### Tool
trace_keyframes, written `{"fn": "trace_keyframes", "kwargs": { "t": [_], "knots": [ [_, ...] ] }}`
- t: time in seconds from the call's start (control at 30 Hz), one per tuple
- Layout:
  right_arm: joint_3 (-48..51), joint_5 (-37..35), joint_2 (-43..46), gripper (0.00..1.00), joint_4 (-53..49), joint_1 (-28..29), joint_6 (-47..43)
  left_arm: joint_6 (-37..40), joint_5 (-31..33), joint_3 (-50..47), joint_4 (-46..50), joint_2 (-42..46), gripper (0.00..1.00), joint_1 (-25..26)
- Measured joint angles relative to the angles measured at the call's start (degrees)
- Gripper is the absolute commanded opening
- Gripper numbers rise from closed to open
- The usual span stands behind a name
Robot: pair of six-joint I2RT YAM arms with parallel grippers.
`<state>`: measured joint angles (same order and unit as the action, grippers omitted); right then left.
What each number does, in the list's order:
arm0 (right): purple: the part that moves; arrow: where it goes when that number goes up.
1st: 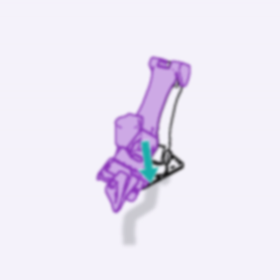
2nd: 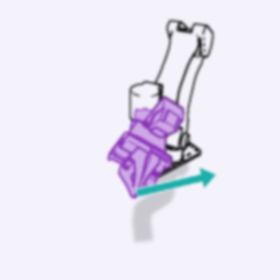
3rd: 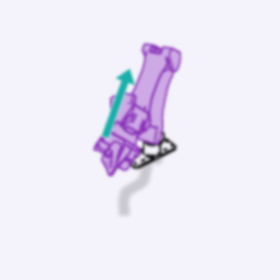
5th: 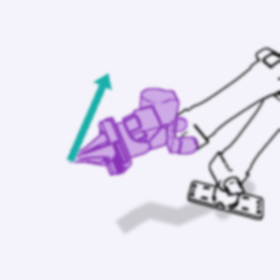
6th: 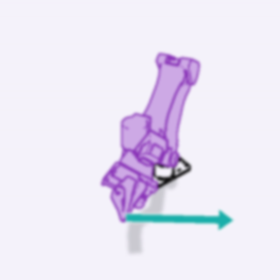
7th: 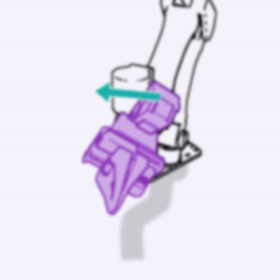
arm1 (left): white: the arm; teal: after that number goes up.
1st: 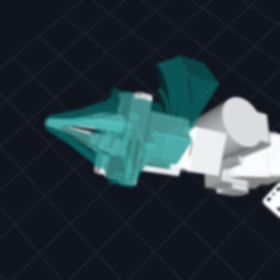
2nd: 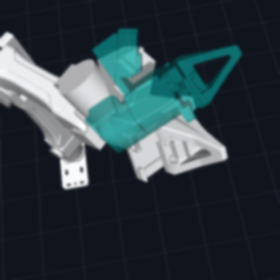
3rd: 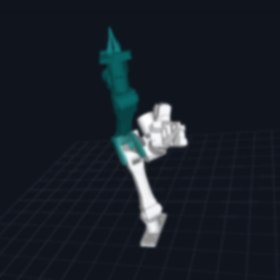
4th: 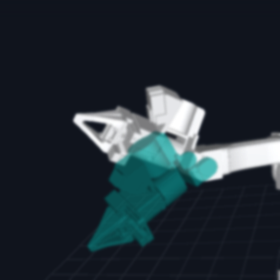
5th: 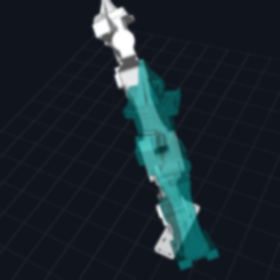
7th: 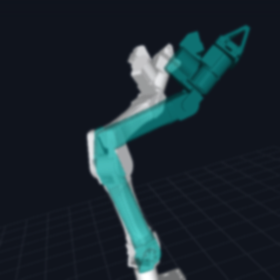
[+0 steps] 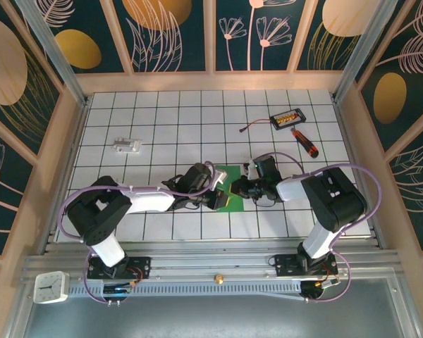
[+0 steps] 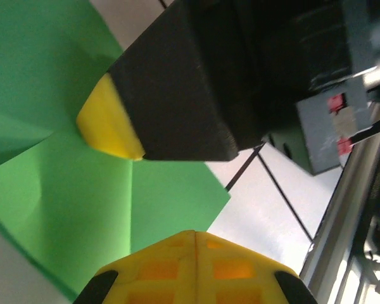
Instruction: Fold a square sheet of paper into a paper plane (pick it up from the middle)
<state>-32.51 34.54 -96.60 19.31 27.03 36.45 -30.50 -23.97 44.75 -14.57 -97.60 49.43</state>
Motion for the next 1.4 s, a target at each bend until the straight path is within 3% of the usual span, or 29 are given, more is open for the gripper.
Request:
{"fn": "trace_keyframes", "kwargs": {
  "t": [0.27,1.03,1.4],
  "knots": [
    [0.0,0.0,0.0,0.0,0.0,0.0,-0.1,-0.7,-0.3,1.0,-1.5,-5.4,0.0,-0.4],
    [0.0,0.1,-0.1,0.0,0.0,0.0,-0.1,4.5,0.4,1.0,0.3,-6.9,0.0,-1.4],
    [0.0,0.1,-0.1,0.0,0.0,0.0,-0.1,-0.7,-4.4,1.9,0.1,-6.5,0.0,-1.5]
  ]
}}
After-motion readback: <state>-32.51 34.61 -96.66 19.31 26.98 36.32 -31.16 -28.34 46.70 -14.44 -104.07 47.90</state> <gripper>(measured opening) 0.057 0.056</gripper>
